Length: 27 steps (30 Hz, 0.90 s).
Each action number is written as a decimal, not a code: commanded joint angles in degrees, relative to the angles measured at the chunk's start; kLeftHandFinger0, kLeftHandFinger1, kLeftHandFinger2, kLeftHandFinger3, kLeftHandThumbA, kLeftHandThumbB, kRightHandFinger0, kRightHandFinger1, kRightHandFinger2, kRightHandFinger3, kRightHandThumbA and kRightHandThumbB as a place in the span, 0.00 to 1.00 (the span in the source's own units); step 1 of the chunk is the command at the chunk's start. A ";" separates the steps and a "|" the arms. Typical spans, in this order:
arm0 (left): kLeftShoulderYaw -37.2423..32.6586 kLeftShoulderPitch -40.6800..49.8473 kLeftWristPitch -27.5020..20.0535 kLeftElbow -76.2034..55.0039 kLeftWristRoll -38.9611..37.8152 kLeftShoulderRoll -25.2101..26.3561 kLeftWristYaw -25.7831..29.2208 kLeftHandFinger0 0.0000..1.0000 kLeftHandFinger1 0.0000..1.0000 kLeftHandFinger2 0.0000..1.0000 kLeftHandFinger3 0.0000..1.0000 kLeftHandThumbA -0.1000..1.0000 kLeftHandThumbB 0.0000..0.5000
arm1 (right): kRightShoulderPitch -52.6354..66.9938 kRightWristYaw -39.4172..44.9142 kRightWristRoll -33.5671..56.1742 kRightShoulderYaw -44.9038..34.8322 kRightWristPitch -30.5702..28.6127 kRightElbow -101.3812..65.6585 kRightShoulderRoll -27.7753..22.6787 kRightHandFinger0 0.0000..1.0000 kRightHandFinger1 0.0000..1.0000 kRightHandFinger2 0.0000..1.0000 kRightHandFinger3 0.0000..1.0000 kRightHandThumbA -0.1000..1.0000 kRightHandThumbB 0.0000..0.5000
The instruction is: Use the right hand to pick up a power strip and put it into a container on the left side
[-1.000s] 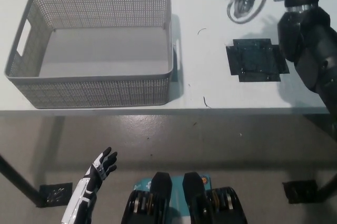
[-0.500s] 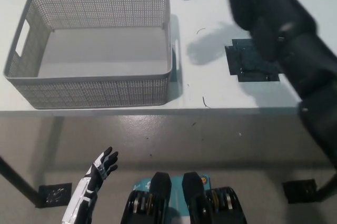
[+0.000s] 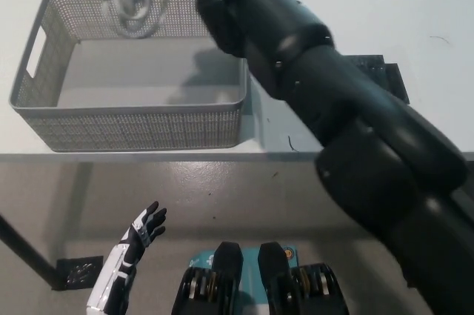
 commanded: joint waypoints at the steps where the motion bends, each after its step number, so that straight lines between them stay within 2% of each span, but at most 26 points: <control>1: -0.18 -0.76 0.46 -2.59 0.70 1.08 -0.63 1.00 1.00 1.00 1.00 1.00 0.41 | -5.85 3.54 3.44 -1.53 3.95 0.27 1.31 0.00 0.00 0.44 0.13 0.00 0.36; 3: -0.19 -0.80 0.27 -2.67 0.98 1.10 -0.53 1.00 1.00 1.00 1.00 1.00 0.41 | -5.51 3.62 4.08 -2.10 4.70 0.60 2.28 0.00 0.00 0.44 0.10 0.00 0.32; 6: -0.09 -1.18 -0.09 -2.67 1.89 1.22 -0.18 1.00 1.00 1.00 1.00 1.00 0.41 | -5.21 3.69 3.94 -1.85 5.65 0.98 2.89 0.00 0.01 0.57 0.10 0.00 0.36; 7: -0.03 -1.23 0.21 -2.79 1.64 1.26 -0.24 1.00 1.00 1.00 1.00 1.00 0.41 | -5.11 4.22 3.94 -1.65 5.85 1.14 2.98 0.00 0.07 0.64 0.15 0.00 0.38; 8: 0.09 -1.49 0.74 -2.95 1.21 1.29 -0.32 1.00 1.00 1.00 1.00 1.00 0.41 | -5.26 4.93 4.27 -1.81 6.23 1.23 3.01 0.00 0.08 0.65 0.19 0.00 0.40; 9: 0.09 -1.52 0.91 -3.12 1.33 1.35 -0.31 1.00 1.00 1.00 1.00 1.00 0.42 | -5.36 6.20 4.31 -1.68 7.00 1.35 3.05 0.00 0.08 0.64 0.22 0.00 0.44; 11: 0.10 -1.54 1.10 -3.36 1.37 1.55 -0.42 1.00 1.00 1.00 1.00 1.00 0.42 | -5.43 8.72 4.57 -1.65 7.86 1.59 3.03 0.00 0.06 0.61 0.21 0.00 0.43; 13: 0.11 -1.71 0.71 -3.16 1.74 1.69 -0.34 1.00 1.00 1.00 1.00 1.00 0.42 | -5.36 11.97 5.72 -2.53 8.28 1.80 3.14 0.00 0.07 0.63 0.27 0.00 0.44; 15: 0.11 -1.78 0.49 -2.99 2.11 1.65 -0.15 1.00 1.00 1.00 1.00 1.00 0.43 | -5.11 13.21 6.16 -2.84 8.27 1.89 3.17 0.00 0.06 0.61 0.22 0.00 0.47; 16: 0.15 -1.80 0.24 -2.87 2.20 1.54 -0.02 1.00 1.00 1.00 1.00 1.00 0.43 | -5.24 18.09 6.67 -3.08 10.54 2.28 3.67 0.00 0.08 0.62 0.34 0.00 0.51; 17: 0.16 -1.81 0.21 -2.83 2.29 1.50 0.04 1.00 1.00 1.00 1.00 1.00 0.44 | -5.31 20.64 6.70 -2.96 11.93 2.49 3.99 0.00 0.08 0.59 0.40 0.00 0.57; 18: 0.16 -1.82 0.21 -2.81 2.30 1.47 0.06 1.00 1.00 1.00 1.00 1.00 0.44 | -5.35 22.33 6.72 -2.87 12.88 2.61 4.24 0.00 0.06 0.53 0.41 0.00 0.60; 19: -0.06 -1.75 0.46 -2.98 2.45 1.48 -0.13 1.00 1.00 1.00 1.00 1.00 0.45 | -5.30 26.37 6.70 -2.63 14.70 2.85 4.52 0.00 0.01 0.44 0.50 0.00 0.62; 20: -0.10 -1.74 0.50 -3.02 2.48 1.49 -0.16 1.00 1.00 1.00 1.00 1.00 0.45 | -5.36 27.89 6.90 -2.73 15.09 2.92 4.64 0.00 0.00 0.40 0.52 0.02 0.60; 21: -0.21 -1.74 0.65 -3.14 2.43 1.43 -0.25 1.00 1.00 1.00 1.00 1.00 0.43 | -6.49 38.56 9.00 -4.27 17.60 3.40 5.38 0.06 0.12 0.47 0.61 0.16 0.46; 22: -0.31 -1.60 0.95 -3.35 2.48 1.27 -0.24 1.00 1.00 1.00 1.00 1.00 0.43 | -7.33 45.89 9.80 -4.74 19.43 3.76 5.83 0.20 0.26 0.59 0.88 0.21 0.46; 23: -0.37 -1.52 1.10 -3.42 2.16 1.25 -0.40 1.00 1.00 1.00 1.00 1.00 0.41 | -7.72 51.12 10.37 -5.08 20.51 4.00 6.13 0.33 0.41 0.71 1.00 0.20 0.54; 24: -0.41 -1.55 0.89 -3.29 1.98 1.20 -0.48 1.00 1.00 1.00 1.00 1.00 0.41 | -8.16 56.10 10.67 -5.20 21.76 4.27 6.31 0.65 0.80 1.00 1.00 0.33 0.70; 25: -0.46 -1.56 0.51 -3.09 1.91 1.15 -0.53 1.00 1.00 1.00 1.00 1.00 0.41 | -8.59 60.74 10.81 -5.19 23.11 4.51 6.42 0.80 0.99 1.00 1.00 0.35 0.67; 26: -0.47 -1.41 0.46 -3.27 2.09 1.15 -0.47 1.00 1.00 1.00 1.00 1.00 0.40 | -9.16 66.10 10.07 -4.35 24.81 4.87 6.52 1.00 1.00 1.00 1.00 0.50 0.68; 27: -0.47 -1.47 0.42 -3.25 1.77 1.24 -0.65 1.00 1.00 1.00 1.00 1.00 0.40 | -10.70 77.82 8.38 -2.49 26.14 5.60 6.50 1.00 1.00 1.00 1.00 0.75 0.53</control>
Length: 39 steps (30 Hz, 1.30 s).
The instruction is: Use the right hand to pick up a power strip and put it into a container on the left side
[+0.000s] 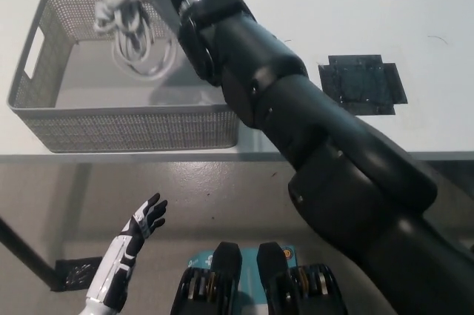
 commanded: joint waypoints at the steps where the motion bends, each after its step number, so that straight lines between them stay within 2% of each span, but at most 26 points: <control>1: -0.49 -0.50 -0.54 -2.18 -0.12 0.70 -0.89 1.00 1.00 1.00 1.00 1.00 0.41 | -14.14 58.37 2.99 0.73 13.27 0.94 2.62 1.00 1.00 1.00 1.00 0.80 0.56; 2: -0.42 -0.56 -0.52 -2.21 -0.01 0.79 -0.84 1.00 1.00 1.00 1.00 1.00 0.41 | -14.75 60.79 1.43 2.34 10.77 0.95 2.39 1.00 1.00 1.00 1.00 0.79 0.84; 4: -0.51 -0.72 -0.71 -2.29 0.58 1.06 -0.89 1.00 1.00 1.00 1.00 1.00 0.43 | -15.84 65.35 2.12 1.85 9.53 0.92 1.64 1.00 1.00 1.00 1.00 0.75 0.99; 9: -0.62 -1.33 -0.37 -2.42 1.25 1.41 -0.99 1.00 1.00 1.00 1.00 1.00 0.50 | -19.47 78.54 7.69 -3.21 9.88 0.70 -0.37 1.00 1.00 1.00 1.00 0.59 0.89; 10: -0.61 -1.50 -0.50 -2.26 1.25 1.45 -1.02 1.00 1.00 1.00 1.00 1.00 0.51 | -20.45 81.25 9.50 -4.94 11.52 0.66 -0.68 1.00 1.00 1.00 1.00 0.49 0.88; 11: -0.67 -1.51 -1.14 -1.91 1.83 1.38 -0.79 1.00 1.00 1.00 1.00 1.00 0.50 | -21.48 82.41 12.46 -7.71 12.79 0.39 -1.19 0.89 1.00 1.00 1.00 0.39 0.90; 12: -0.69 -1.51 -1.30 -1.77 2.24 1.35 -0.63 1.00 1.00 1.00 1.00 1.00 0.52 | -22.32 83.06 14.52 -9.60 13.29 0.13 -1.59 0.63 0.87 0.97 1.00 0.29 0.88; 13: -0.68 -1.51 -1.26 -1.75 2.36 1.35 -0.58 1.00 1.00 1.00 1.00 1.00 0.53 | -22.72 83.40 15.34 -10.35 13.48 0.02 -1.76 0.53 0.80 0.94 1.00 0.27 0.87; 14: -0.75 -1.69 -2.43 -1.05 3.44 1.23 -0.13 1.00 1.00 1.00 1.00 1.00 0.50 | -24.63 87.36 19.58 -14.32 16.52 -0.25 -2.57 0.53 0.79 0.91 1.00 0.16 0.74; 15: -0.80 -1.72 -2.76 -0.84 3.77 1.12 0.04 1.00 1.00 1.00 1.00 1.00 0.50 | -25.19 88.72 20.27 -15.03 17.26 -0.26 -2.76 0.52 0.80 0.90 1.00 0.16 0.74; 17: -0.91 -1.61 -2.31 -0.98 3.94 0.99 0.07 1.00 1.00 1.00 1.00 1.00 0.50 | -27.43 87.31 22.71 -17.80 17.08 -0.98 -3.85 0.16 0.52 0.63 0.83 0.24 0.85; 18: -0.94 -1.58 -2.17 -0.98 3.89 0.99 0.02 1.00 1.00 1.00 1.00 1.00 0.48 | -27.97 87.24 25.04 -20.23 18.38 -1.26 -4.49 0.06 0.49 0.62 0.95 0.21 0.76; 19: -0.97 -1.59 -2.06 -0.96 3.93 1.00 0.00 1.00 1.00 1.00 1.00 1.00 0.48 | -28.77 88.85 28.60 -23.68 18.68 -1.71 -5.75 0.04 0.56 0.71 1.00 0.28 0.64; 20: -1.07 -1.64 -2.20 -0.82 4.19 1.05 -0.02 1.00 1.00 1.00 1.00 1.00 0.48 | -29.46 90.45 30.93 -25.65 15.91 -2.30 -7.31 0.13 0.68 0.93 1.00 0.43 0.63; 21: -1.11 -1.69 -2.33 -0.74 4.53 1.09 0.05 1.00 1.00 1.00 1.00 1.00 0.48 | -30.75 92.14 33.03 -27.50 14.48 -2.91 -8.96 0.16 0.67 1.00 1.00 0.55 0.51; 23: -1.28 -1.90 -2.59 -0.46 4.85 1.08 0.02 1.00 1.00 1.00 1.00 1.00 0.48 | -32.12 93.64 35.34 -29.96 14.22 -3.48 -11.02 0.27 0.69 1.00 1.00 0.60 0.52; 25: -1.38 -1.90 -2.00 -0.61 4.60 1.12 -0.21 1.00 1.00 1.00 1.00 1.00 0.48 | -33.93 93.48 38.13 -32.68 13.56 -4.63 -13.45 0.09 0.70 1.00 1.00 0.67 0.56; 26: -1.41 -1.86 -1.63 -0.86 4.79 1.15 -0.21 1.00 1.00 1.00 1.00 1.00 0.48 | -34.48 93.34 39.31 -33.85 13.65 -5.18 -14.35 0.08 0.69 1.00 1.00 0.65 0.56; 28: -1.48 -2.18 -1.54 -0.72 4.92 1.26 -0.31 1.00 1.00 1.00 1.00 1.00 0.47 | -36.00 98.73 40.85 -35.46 13.18 -5.63 -16.54 0.05 0.64 1.00 1.00 0.76 0.37; 29: -1.48 -2.24 -1.62 -0.55 4.82 1.27 -0.36 1.00 1.00 1.00 1.00 1.00 0.48 | -36.73 99.96 41.13 -35.70 10.39 -5.99 -17.94 0.23 0.69 1.00 1.00 0.76 0.48; 30: -1.48 -2.26 -1.66 -0.41 4.65 1.25 -0.41 1.00 1.00 1.00 1.00 1.00 0.48 | -37.35 99.82 41.29 -36.13 8.59 -6.27 -19.27 0.28 0.66 1.00 1.00 0.75 0.55; 32: -1.52 -2.35 -1.53 -0.42 4.92 1.19 -0.32 1.00 1.00 1.00 1.00 1.00 0.49 | -38.91 102.13 42.56 -38.07 11.87 -6.19 -21.44 0.27 0.58 1.00 1.00 0.70 0.57; 33: -1.57 -2.42 -1.50 -0.34 5.12 1.19 -0.30 1.00 1.00 1.00 1.00 1.00 0.49 | -39.35 100.83 42.93 -38.71 11.44 -6.65 -22.77 0.15 0.46 1.00 1.00 0.73 0.81; 35: -1.57 -2.57 -1.58 -0.17 5.11 1.23 -0.35 1.00 1.00 1.00 1.00 1.00 0.48 | -39.86 99.24 43.33 -39.38 10.40 -7.41 -24.39 0.01 0.36 0.97 1.00 0.78 0.88; 38: -1.57 -2.64 -1.52 0.03 5.24 1.17 -0.29 1.00 1.00 1.00 1.00 1.00 0.49 | -42.03 100.49 43.90 -41.31 16.24 -7.18 -27.68 0.00 0.36 1.00 1.00 0.74 1.00; 39: -1.55 -2.66 -1.49 0.17 4.70 1.07 -0.45 1.00 1.00 1.00 1.00 1.00 0.50 | -42.81 101.03 44.09 -42.03 18.59 -6.98 -28.87 0.00 0.45 1.00 1.00 0.82 1.00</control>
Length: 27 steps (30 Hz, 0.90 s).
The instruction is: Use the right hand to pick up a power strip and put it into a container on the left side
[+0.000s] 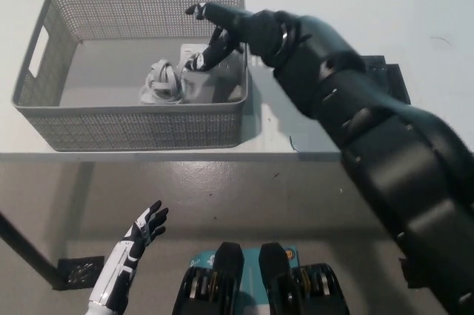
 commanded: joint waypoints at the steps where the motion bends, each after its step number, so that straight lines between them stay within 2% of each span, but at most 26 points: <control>1: -1.55 -2.67 -2.12 -2.48 4.13 1.12 -0.41 1.00 1.00 1.00 1.00 1.00 0.51 | -45.72 53.59 31.91 -22.15 19.31 -9.10 -22.42 0.00 0.46 1.00 1.00 0.87 1.00; 3: -1.62 -2.55 -2.26 -2.51 4.89 1.28 -0.30 1.00 1.00 1.00 1.00 1.00 0.50 | -46.13 53.98 32.24 -23.20 21.66 -9.18 -24.06 0.00 0.50 1.00 1.00 1.00 1.00; 4: -1.64 -2.41 -2.41 -2.55 5.15 1.31 -0.27 1.00 1.00 1.00 1.00 1.00 0.49 | -46.23 54.12 32.32 -23.59 21.26 -9.94 -25.66 0.00 0.50 1.00 1.00 1.00 1.00; 5: -1.68 -2.32 -2.45 -2.50 4.97 1.29 -0.37 1.00 1.00 1.00 1.00 1.00 0.48 | -46.29 54.36 32.64 -24.10 21.37 -10.43 -26.54 0.05 0.66 1.00 1.00 1.00 0.93; 6: -1.69 -2.22 -2.49 -2.43 4.76 1.27 -0.47 1.00 1.00 1.00 1.00 1.00 0.48 | -46.39 54.74 33.06 -24.71 21.99 -10.68 -27.04 0.01 0.73 1.00 1.00 1.00 0.99; 7: -1.72 -2.03 -2.31 -2.48 4.22 1.29 -0.75 1.00 1.00 1.00 1.00 1.00 0.47 | -46.98 53.89 32.74 -25.03 24.09 -10.62 -28.25 0.01 0.75 1.00 1.00 0.92 0.96; 8: -1.75 -1.92 -2.16 -2.47 3.79 1.22 -0.93 1.00 1.00 1.00 1.00 0.99 0.48 | -47.70 52.36 31.98 -24.98 25.43 -10.53 -29.40 0.14 0.78 1.00 1.00 0.85 0.97; 9: -1.74 -1.94 -2.08 -2.41 3.74 1.13 -0.89 1.00 1.00 1.00 1.00 0.99 0.48 | -48.11 51.62 31.53 -24.99 25.94 -10.46 -29.86 0.21 0.80 1.00 1.00 0.83 0.98; 11: -1.74 -2.08 -2.34 -2.18 3.92 1.08 -0.79 1.00 1.00 1.00 1.00 0.99 0.48 | -49.54 54.62 28.32 -22.24 23.89 -10.48 -31.58 0.23 0.79 1.00 1.00 0.79 0.77; 12: -1.74 -2.13 -2.40 -2.12 3.90 1.10 -0.82 1.00 1.00 1.00 1.00 0.99 0.48 | -50.02 55.40 27.11 -20.23 21.89 -10.83 -32.15 0.19 0.79 1.00 1.00 0.78 0.71; 13: -1.75 -2.17 -2.35 -2.05 3.80 1.11 -0.90 1.00 1.00 1.00 1.00 0.99 0.49 | -50.50 55.89 24.56 -16.69 16.73 -12.21 -32.96 0.11 0.78 1.00 1.00 0.79 0.58; 14: -1.78 -2.19 -2.36 -1.96 3.91 1.11 -0.88 1.00 1.00 1.00 1.00 1.00 0.49 | -51.03 55.13 20.24 -13.15 12.47 -14.18 -33.61 0.14 0.77 1.00 1.00 0.74 0.53; 15: -1.78 -2.73 -2.41 -1.74 4.49 1.10 -0.66 1.00 1.00 1.00 1.00 1.00 0.49 | -52.80 55.30 14.69 -9.10 10.52 -14.21 -33.89 0.32 0.86 1.00 1.00 0.67 0.49; 16: -1.78 -2.78 -2.40 -1.73 4.59 1.10 -0.63 1.00 1.00 1.00 1.00 1.00 0.49 | -53.09 55.74 14.23 -8.56 10.23 -13.90 -33.90 0.32 0.87 1.00 1.00 0.66 0.49; 17: -1.80 -2.74 -2.36 -1.76 4.41 1.08 -0.72 1.00 1.00 1.00 1.00 1.00 0.49 | -54.39 55.96 12.50 -6.85 11.40 -11.95 -33.58 0.55 1.00 1.00 1.00 0.41 0.57; 18: -1.83 -2.72 -2.39 -1.77 4.38 1.09 -0.79 1.00 1.00 1.00 1.00 1.00 0.49 | -55.22 55.96 11.52 -5.81 13.03 -9.95 -33.26 0.76 1.00 1.00 1.00 0.29 0.53; 19: -1.79 -2.49 -2.32 -1.92 4.66 1.24 -0.75 1.00 1.00 1.00 1.00 1.00 0.49 | -55.31 55.96 11.18 -5.65 14.79 -8.95 -32.95 1.00 1.00 1.00 1.00 0.17 0.67; 21: -1.84 -2.65 -2.29 -1.75 4.71 1.18 -0.79 1.00 1.00 1.00 1.00 1.00 0.50 | -55.38 54.72 7.22 -3.14 14.83 -9.83 -32.61 1.00 1.00 1.00 1.00 0.15 0.79; 23: -1.90 -2.77 -2.24 -1.54 4.00 1.11 -1.15 1.00 1.00 1.00 1.00 1.00 0.48 | -55.12 50.76 -0.03 3.10 11.22 -12.69 -31.54 1.00 1.00 1.00 1.00 0.09 0.76; 25: -1.89 -2.77 -2.29 -1.38 3.73 1.09 -1.27 1.00 1.00 1.00 1.00 0.99 0.49 | -54.41 48.89 -3.05 5.91 9.40 -14.55 -30.92 1.00 1.00 1.00 1.00 0.09 0.81; 26: -1.89 -2.74 -2.17 -1.48 3.87 1.08 -1.21 1.00 1.00 1.00 1.00 1.00 0.49 | -53.89 48.64 -5.45 8.24 6.95 -16.10 -30.69 1.00 1.00 1.00 1.00 0.23 0.85; 27: -1.99 -2.51 -2.66 -1.32 4.36 0.50 -0.68 1.00 1.00 1.00 1.00 1.00 0.48 | -52.24 47.15 -8.37 10.57 5.38 -20.82 -30.39 1.00 1.00 1.00 1.00 0.36 0.95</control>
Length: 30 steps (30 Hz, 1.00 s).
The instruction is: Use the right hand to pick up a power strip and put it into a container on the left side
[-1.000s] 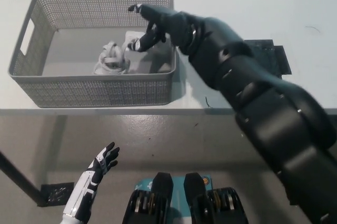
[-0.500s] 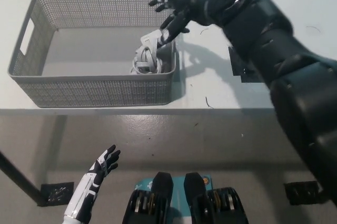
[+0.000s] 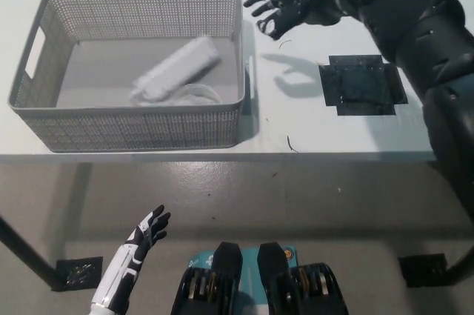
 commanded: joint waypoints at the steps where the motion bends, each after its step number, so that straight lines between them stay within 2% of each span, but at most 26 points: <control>1: -1.84 -2.24 -2.83 -2.47 3.05 0.32 -0.37 1.00 1.00 1.00 1.00 1.00 0.49 | -47.36 22.76 -16.50 17.99 -2.64 -25.73 -19.59 1.00 1.00 1.00 1.00 0.51 0.97; 2: -1.79 -2.19 -2.83 -2.58 3.10 0.34 -0.30 1.00 1.00 1.00 1.00 1.00 0.49 | -46.15 22.76 -17.01 18.18 -2.64 -28.84 -20.26 1.00 1.00 1.00 1.00 0.55 0.98; 4: -1.69 -2.04 -2.66 -2.88 3.49 0.21 0.03 1.00 1.00 1.00 1.00 1.00 0.51 | -42.72 23.33 -14.69 15.50 -0.94 -36.78 -22.94 1.00 1.00 1.00 1.00 0.87 0.73; 5: -1.64 -1.98 -2.54 -3.05 3.45 0.19 0.05 1.00 1.00 1.00 1.00 1.00 0.51 | -40.57 23.20 -12.69 13.37 0.84 -41.33 -24.29 1.00 1.00 1.00 1.00 0.94 0.74; 6: -1.58 -2.04 -2.66 -3.02 3.34 0.18 0.07 1.00 1.00 1.00 1.00 1.00 0.52 | -36.60 22.15 -8.13 9.22 1.73 -48.48 -26.36 1.00 1.00 1.00 1.00 1.00 0.63; 7: -1.46 -2.06 -2.55 -3.10 3.07 0.16 0.07 1.00 1.00 1.00 1.00 1.00 0.52 | -29.05 17.76 -2.36 2.89 1.26 -59.54 -28.63 1.00 1.00 1.00 1.00 1.00 0.58; 8: -1.39 -2.04 -2.40 -3.21 2.98 0.14 0.10 1.00 1.00 1.00 1.00 1.00 0.52 | -24.00 14.20 0.79 -1.22 1.45 -66.45 -29.59 1.00 1.00 1.00 1.00 1.00 0.59; 10: -1.30 -1.85 -2.07 -3.54 2.13 0.84 -0.67 1.00 1.00 1.00 1.00 1.00 0.51 | -17.94 12.96 4.45 -5.12 1.70 -74.00 -31.20 1.00 1.00 1.00 1.00 1.00 0.55; 11: -1.06 -2.10 -1.92 -3.75 2.08 1.22 -0.74 1.00 1.00 1.00 1.00 1.00 0.51 | -12.71 11.16 6.13 -9.23 5.81 -81.61 -31.38 1.00 1.00 1.00 1.00 1.00 0.60; 12: -0.92 -2.15 -1.67 -3.99 2.01 1.43 -0.80 1.00 1.00 1.00 1.00 1.00 0.51 | -8.04 9.61 8.13 -13.20 9.48 -88.50 -31.11 1.00 1.00 1.00 1.00 1.00 0.57; 13: -0.92 -2.35 -1.60 -3.89 1.57 1.40 -0.99 1.00 1.00 1.00 1.00 1.00 0.49 | -2.61 8.57 11.55 -17.44 10.69 -95.93 -31.30 1.00 1.00 1.00 1.00 1.00 0.51; 14: -0.76 -2.79 -1.40 -3.78 1.30 1.71 -1.17 1.00 1.00 1.00 1.00 1.00 0.48 | 3.30 6.82 16.72 -23.34 14.86 -104.60 -29.70 1.00 1.00 1.00 1.00 1.00 0.51; 16: -0.74 -3.15 -1.53 -3.36 1.57 1.72 -1.05 1.00 1.00 1.00 1.00 1.00 0.48 | 11.25 3.11 23.99 -30.69 17.20 -114.86 -27.06 1.00 1.00 1.00 1.00 1.00 0.46; 17: -0.84 -3.33 -1.57 -3.08 1.75 1.54 -0.98 1.00 1.00 1.00 1.00 1.00 0.49 | 15.59 0.12 29.79 -34.10 16.56 -119.22 -25.02 1.00 1.00 1.00 1.00 1.00 0.32; 18: -1.03 -3.30 -1.56 -2.94 1.98 1.19 -0.85 1.00 1.00 1.00 1.00 1.00 0.49 | 18.80 -2.17 32.62 -36.32 17.38 -122.78 -23.30 1.00 1.00 1.00 1.00 1.00 0.41; 19: -1.09 -3.10 -1.43 -3.02 2.07 1.20 -0.88 1.00 1.00 1.00 1.00 1.00 0.49 | 21.37 -3.96 33.67 -37.89 19.05 -125.90 -21.76 1.00 1.00 1.00 1.00 1.00 0.45; 21: -1.55 -2.59 -0.92 -3.52 2.36 0.89 -1.05 1.00 1.00 1.00 1.00 1.00 0.48 | 30.73 -10.60 39.18 -40.01 14.49 -132.52 -18.91 1.00 1.00 1.00 1.00 1.00 0.51; 24: -1.88 -1.84 -1.38 -3.35 2.67 0.69 -1.09 1.00 1.00 1.00 1.00 1.00 0.47 | 39.16 -19.87 42.61 -39.29 8.29 -139.47 -15.69 1.00 1.00 1.00 1.00 1.00 0.61; 25: -1.90 -1.74 -1.68 -2.94 2.44 0.64 -1.16 1.00 1.00 1.00 1.00 1.00 0.46 | 43.08 -23.42 44.56 -38.05 3.67 -141.66 -15.22 1.00 1.00 1.00 1.00 1.00 0.61; 27: -1.99 -1.54 -1.76 -2.79 2.39 0.56 -1.22 1.00 1.00 1.00 1.00 1.00 0.47 | 45.56 -25.37 42.54 -36.99 -1.97 -142.23 -14.95 1.00 1.00 1.00 1.00 1.00 0.60; 28: -2.05 -1.40 -1.89 -2.72 2.60 0.60 -1.21 1.00 1.00 1.00 1.00 1.00 0.46 | 46.52 -27.59 42.75 -36.26 -7.23 -142.23 -14.71 1.00 1.00 1.00 1.00 1.00 0.54; 30: -2.08 -1.22 -2.04 -2.56 2.75 0.67 -1.22 1.00 1.00 1.00 1.00 1.00 0.46 | 46.76 -30.21 44.03 -35.88 -10.63 -142.23 -14.94 1.00 1.00 1.00 1.00 1.00 0.48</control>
